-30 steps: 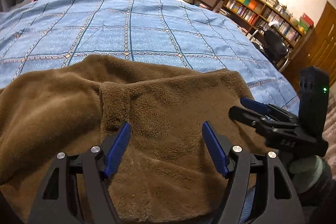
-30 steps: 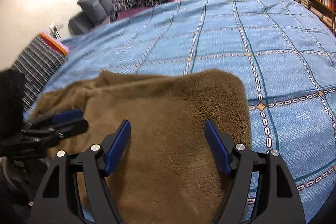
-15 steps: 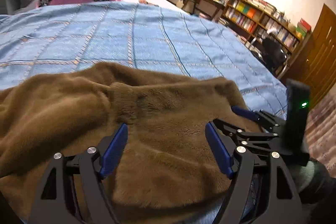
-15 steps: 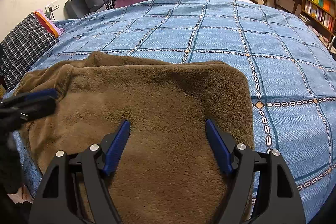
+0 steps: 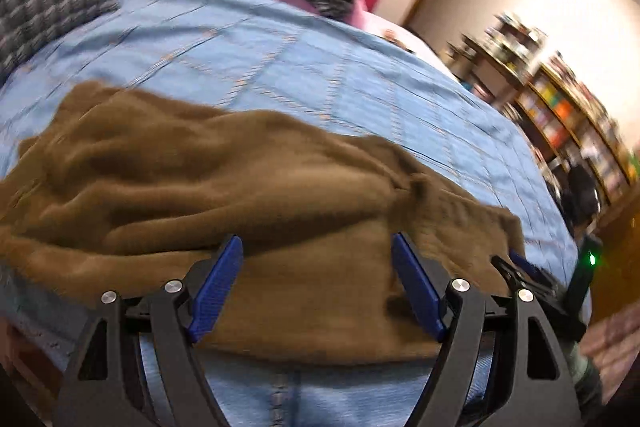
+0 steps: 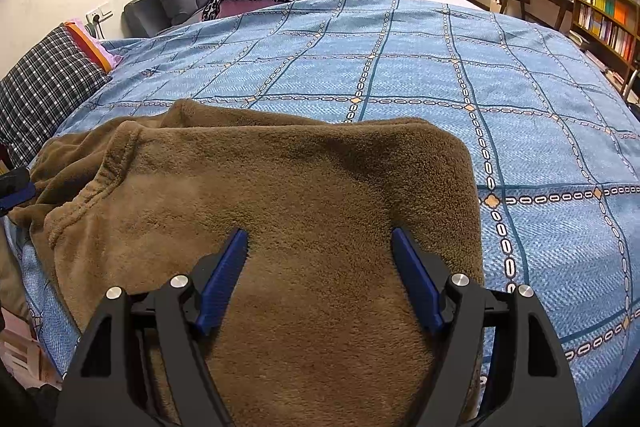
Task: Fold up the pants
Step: 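Grasp the waistband corner of the pants with the left tool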
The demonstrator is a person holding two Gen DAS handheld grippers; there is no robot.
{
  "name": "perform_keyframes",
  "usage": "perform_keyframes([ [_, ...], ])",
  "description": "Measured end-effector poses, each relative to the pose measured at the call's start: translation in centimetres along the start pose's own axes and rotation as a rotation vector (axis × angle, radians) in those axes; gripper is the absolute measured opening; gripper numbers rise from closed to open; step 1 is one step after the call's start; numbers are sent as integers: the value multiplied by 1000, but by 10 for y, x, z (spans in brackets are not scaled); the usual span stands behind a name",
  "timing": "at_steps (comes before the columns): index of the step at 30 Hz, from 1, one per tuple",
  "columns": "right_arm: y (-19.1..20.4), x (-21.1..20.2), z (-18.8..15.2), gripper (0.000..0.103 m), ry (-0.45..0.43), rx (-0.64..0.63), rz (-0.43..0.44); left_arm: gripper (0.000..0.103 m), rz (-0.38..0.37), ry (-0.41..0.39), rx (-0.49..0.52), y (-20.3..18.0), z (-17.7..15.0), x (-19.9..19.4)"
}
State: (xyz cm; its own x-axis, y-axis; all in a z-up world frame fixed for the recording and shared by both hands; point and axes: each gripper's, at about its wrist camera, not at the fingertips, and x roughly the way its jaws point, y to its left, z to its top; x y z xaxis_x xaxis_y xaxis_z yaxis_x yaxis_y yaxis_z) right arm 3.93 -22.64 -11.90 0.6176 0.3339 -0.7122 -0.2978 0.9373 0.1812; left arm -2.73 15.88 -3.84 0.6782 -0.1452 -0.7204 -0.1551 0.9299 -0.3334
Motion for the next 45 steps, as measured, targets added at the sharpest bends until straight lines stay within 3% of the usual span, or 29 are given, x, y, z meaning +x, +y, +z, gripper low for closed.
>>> perform_keyframes([
  [4, 0, 0, -1, 76, -1, -1, 0, 77, 68, -14, -131, 38, 1, -8],
  [15, 1, -1, -1, 77, -2, -1, 2, 77, 257, -87, -367, 119, -2, -42],
  [20, 1, -1, -1, 77, -2, -1, 1, 77, 269, -88, -461, 144, -6, -44],
  [29, 1, -1, -2, 77, -3, -1, 0, 77, 290, -127, -441, 143, -7, -53],
  [34, 1, -2, -2, 77, -2, -4, -1, 77, 451, -198, -323, 127, -6, -69],
  [35, 1, -2, -2, 77, -2, -4, -2, 81, 469, -205, -311, 127, -7, -70],
  [37, 1, -2, -2, 77, -3, -4, -2, 84, 459, -179, -337, 136, -7, -66],
  [41, 1, -2, -2, 77, -4, -4, -2, 84, 283, -100, -513, 171, -12, -49],
  [43, 1, -2, -2, 77, -3, -5, -2, 65, 240, -98, -552, 177, -10, -44],
  [45, 1, -2, -2, 77, -3, -5, -2, 37, 269, -89, -544, 177, -3, -42],
])
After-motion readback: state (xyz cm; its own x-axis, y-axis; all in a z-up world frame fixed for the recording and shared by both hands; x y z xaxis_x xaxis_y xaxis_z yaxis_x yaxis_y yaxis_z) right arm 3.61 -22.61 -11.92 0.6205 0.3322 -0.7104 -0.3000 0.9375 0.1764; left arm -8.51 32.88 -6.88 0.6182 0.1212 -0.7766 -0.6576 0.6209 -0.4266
